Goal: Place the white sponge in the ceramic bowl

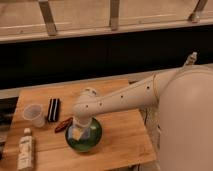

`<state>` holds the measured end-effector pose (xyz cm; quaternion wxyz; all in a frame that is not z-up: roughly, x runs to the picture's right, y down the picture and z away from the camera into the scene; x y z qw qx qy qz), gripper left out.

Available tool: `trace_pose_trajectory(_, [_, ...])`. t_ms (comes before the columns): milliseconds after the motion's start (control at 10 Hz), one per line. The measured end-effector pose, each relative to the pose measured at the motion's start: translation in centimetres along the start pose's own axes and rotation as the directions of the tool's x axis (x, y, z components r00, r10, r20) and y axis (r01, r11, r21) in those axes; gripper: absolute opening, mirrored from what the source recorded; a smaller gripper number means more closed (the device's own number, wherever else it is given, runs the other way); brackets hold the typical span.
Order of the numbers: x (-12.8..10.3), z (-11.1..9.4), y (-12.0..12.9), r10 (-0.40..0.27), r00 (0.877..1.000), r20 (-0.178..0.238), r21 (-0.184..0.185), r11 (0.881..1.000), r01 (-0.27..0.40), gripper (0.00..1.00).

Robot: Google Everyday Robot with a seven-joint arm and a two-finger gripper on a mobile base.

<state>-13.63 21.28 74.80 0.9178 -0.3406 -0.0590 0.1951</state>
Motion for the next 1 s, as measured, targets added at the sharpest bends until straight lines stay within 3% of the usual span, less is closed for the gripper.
trace_pose_trajectory(400, [0.07, 0.01, 0.00, 0.001, 1.000, -0.001, 0.000, 1.000, -0.001, 0.73])
trace_pose_trajectory(500, [0.09, 0.00, -0.02, 0.001, 1.000, -0.001, 0.000, 1.000, -0.001, 0.79])
trace_pose_trajectory(1000, [0.10, 0.00, -0.03, 0.002, 1.000, 0.000, 0.000, 1.000, -0.002, 0.80])
